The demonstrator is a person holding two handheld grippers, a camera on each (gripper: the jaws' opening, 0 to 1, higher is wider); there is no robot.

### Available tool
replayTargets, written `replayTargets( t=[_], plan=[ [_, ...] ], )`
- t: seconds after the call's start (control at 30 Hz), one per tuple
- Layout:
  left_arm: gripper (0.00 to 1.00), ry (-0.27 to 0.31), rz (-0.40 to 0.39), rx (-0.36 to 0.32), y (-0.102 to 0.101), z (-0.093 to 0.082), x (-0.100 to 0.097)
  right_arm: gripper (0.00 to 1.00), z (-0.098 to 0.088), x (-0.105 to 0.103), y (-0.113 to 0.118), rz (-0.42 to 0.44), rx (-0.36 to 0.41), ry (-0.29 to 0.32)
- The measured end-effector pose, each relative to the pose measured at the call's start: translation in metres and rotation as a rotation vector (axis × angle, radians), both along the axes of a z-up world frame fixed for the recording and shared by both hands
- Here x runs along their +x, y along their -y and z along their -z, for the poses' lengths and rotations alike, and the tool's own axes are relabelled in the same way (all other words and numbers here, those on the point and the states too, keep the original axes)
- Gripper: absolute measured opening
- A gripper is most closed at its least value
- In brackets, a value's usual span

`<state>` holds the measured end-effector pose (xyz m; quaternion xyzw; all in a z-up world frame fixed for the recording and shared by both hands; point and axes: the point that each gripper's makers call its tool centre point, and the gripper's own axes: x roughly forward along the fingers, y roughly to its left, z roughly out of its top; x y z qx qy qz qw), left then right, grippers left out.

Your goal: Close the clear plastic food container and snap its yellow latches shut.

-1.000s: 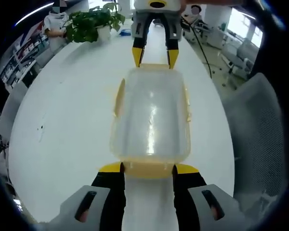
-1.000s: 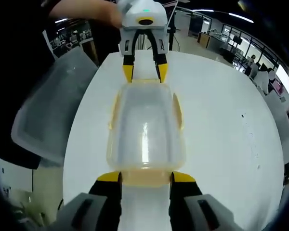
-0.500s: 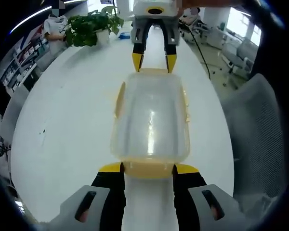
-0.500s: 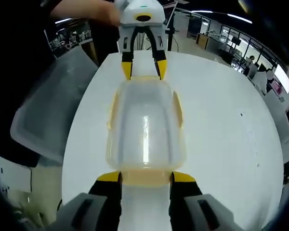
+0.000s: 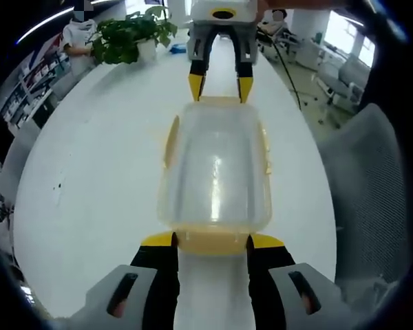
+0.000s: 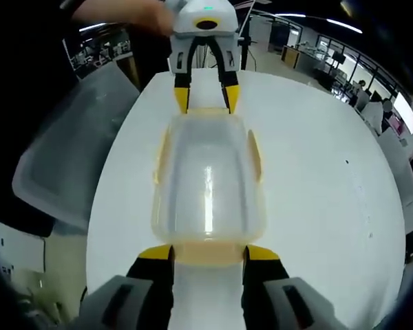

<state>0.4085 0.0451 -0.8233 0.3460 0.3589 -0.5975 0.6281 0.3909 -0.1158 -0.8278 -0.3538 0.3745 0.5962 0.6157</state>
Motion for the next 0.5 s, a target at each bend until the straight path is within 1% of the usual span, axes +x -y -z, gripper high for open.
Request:
replayTargets(
  t=[0.27,0.5],
  plan=[
    [0.36,0.0,0.012,-0.009,0.0014,0.0005,0.0012,0.36,0.0019,-0.0003,0.0015,0.008,0.002,0.014],
    [0.36,0.0,0.008,-0.011,-0.0023,0.004,-0.0001,0.37,0.0026,-0.0017,-0.0023,0.004,0.034,0.013]
  ],
)
